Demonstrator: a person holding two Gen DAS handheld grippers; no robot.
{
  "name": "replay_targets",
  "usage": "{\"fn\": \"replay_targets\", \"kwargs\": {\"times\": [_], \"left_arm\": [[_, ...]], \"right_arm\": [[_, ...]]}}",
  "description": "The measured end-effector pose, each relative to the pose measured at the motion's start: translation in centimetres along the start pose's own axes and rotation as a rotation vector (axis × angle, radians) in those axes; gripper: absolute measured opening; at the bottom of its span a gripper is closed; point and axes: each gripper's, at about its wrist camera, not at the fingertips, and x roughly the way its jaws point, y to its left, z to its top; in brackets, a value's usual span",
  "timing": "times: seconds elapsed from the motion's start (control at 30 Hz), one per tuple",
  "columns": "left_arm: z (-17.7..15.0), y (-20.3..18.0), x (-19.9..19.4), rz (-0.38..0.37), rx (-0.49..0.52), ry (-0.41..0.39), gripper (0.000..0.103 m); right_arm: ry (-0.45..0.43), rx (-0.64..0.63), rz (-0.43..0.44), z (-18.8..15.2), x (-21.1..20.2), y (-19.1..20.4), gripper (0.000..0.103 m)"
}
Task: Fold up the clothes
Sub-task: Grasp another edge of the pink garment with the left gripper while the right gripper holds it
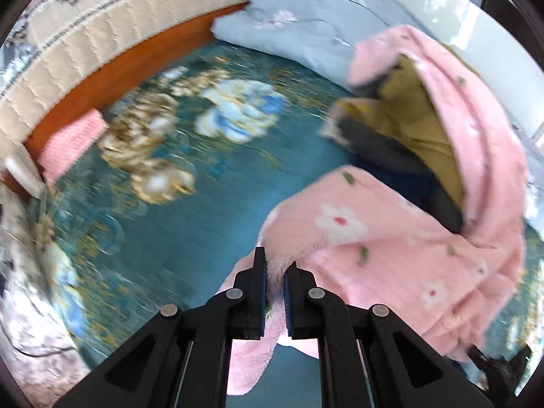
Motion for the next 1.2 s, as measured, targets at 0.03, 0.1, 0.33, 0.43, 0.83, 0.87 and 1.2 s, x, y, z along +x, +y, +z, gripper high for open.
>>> {"fn": "replay_targets", "kwargs": {"times": [0.03, 0.1, 0.33, 0.43, 0.83, 0.87, 1.2], "left_arm": [[0.2, 0.7, 0.9, 0.014, -0.005, 0.012, 0.008], [0.3, 1.8, 2.6, 0.028, -0.022, 0.037, 0.008], [-0.8, 4.4, 5.1, -0.069, -0.119, 0.114, 0.012], [-1.5, 4.7, 4.6, -0.163, -0.132, 0.137, 0.031], [-4.9, 10.3, 2.0, -0.357, -0.229, 0.135, 0.056], [-5.5, 11.0, 2.3, -0.372, -0.273, 0.146, 0.056], [-9.9, 11.2, 6.4, -0.476, -0.449, 0.293, 0.056]], "right_arm": [[-0.003, 0.014, 0.012, -0.2, 0.0, -0.1, 0.059], [0.008, 0.061, 0.054, -0.4, 0.5, -0.4, 0.059], [-0.077, 0.211, 0.118, 1.6, 2.9, -0.4, 0.059], [-0.111, 0.237, 0.085, 1.7, 2.8, 0.0, 0.031], [-0.342, -0.087, 0.048, 5.1, -10.0, 6.0, 0.008], [-0.373, -0.104, 0.043, 5.1, -12.0, 6.2, 0.008], [-0.622, -0.068, -0.094, 6.4, -29.4, -0.5, 0.007]]}}
